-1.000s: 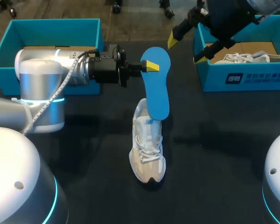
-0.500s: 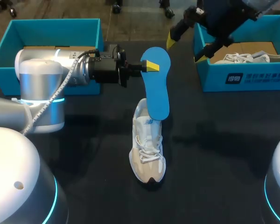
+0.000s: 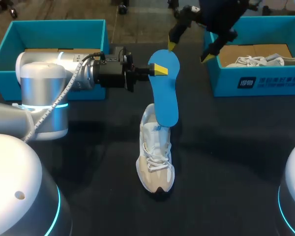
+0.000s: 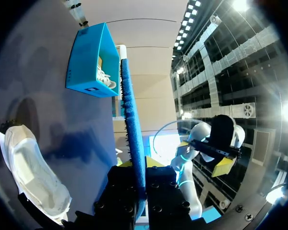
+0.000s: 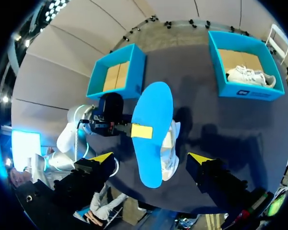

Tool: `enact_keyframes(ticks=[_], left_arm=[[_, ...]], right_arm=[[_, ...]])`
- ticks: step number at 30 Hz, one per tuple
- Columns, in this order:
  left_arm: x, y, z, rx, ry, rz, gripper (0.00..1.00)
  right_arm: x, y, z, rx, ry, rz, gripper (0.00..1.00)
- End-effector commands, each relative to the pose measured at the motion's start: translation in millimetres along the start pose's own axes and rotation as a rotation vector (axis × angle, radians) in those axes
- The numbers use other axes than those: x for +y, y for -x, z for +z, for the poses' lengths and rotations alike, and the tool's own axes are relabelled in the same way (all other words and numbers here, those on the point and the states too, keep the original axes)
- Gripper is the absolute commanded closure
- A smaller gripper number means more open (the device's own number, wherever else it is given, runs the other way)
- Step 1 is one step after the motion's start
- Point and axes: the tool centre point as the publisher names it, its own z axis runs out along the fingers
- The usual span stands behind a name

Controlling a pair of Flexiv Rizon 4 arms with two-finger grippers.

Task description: Take the shoe out of the shoebox, open the shoe tongue, remove and reinsert the insole, then place the shoe into the shoebox

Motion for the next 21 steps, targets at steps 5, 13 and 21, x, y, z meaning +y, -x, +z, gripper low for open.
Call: enact_keyframes(ticks=[5,13,21], left_arm=[[0.9,-0.4,-0.4,-0.004,0.000,0.000,1.00],[0.9,-0.4,-0.4,-0.004,0.000,0.000,1.00],[0.9,-0.4,-0.4,-0.004,0.000,0.000,1.00]], right_arm=[[18.3,-19.8,5.5,-0.244,-0.026,-0.041,0.00],[14.4,-22.0,7.7,-0.281,0.013,-0.082,0.00],[-3.1,-19.1,10.1,-0.289,0.023,-0.068,0.00]])
